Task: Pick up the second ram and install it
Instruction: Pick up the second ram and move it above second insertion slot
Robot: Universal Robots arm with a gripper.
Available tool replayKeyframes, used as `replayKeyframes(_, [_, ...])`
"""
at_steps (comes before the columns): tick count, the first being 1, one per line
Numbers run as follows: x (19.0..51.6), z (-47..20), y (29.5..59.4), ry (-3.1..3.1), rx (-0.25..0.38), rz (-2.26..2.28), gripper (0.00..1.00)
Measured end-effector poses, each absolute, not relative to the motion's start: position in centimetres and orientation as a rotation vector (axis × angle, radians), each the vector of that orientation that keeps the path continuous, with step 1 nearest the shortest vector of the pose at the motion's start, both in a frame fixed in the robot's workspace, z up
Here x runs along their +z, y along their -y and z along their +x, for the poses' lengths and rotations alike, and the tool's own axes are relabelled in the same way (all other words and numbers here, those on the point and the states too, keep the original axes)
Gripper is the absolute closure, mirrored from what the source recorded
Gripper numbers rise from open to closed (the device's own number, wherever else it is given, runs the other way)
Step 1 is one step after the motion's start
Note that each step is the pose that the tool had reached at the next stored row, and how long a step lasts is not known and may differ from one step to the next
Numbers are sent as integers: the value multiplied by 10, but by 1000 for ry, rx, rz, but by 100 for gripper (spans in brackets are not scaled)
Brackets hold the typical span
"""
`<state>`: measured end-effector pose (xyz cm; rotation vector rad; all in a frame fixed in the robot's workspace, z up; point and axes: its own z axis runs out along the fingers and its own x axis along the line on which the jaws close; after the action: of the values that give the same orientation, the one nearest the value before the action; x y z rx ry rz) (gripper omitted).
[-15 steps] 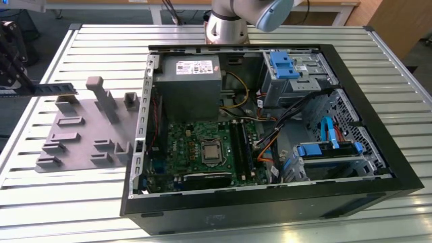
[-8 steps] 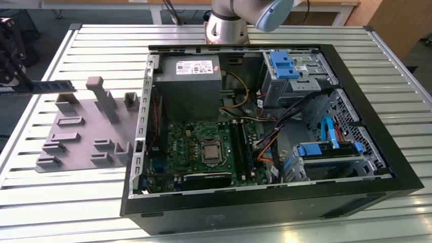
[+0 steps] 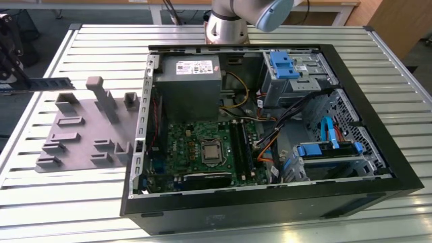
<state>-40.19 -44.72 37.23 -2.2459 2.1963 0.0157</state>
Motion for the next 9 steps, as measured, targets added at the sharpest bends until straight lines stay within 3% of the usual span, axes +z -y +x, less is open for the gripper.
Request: replayKeyframes(9, [378, -402, 446, -2197, 13, -2247, 86])
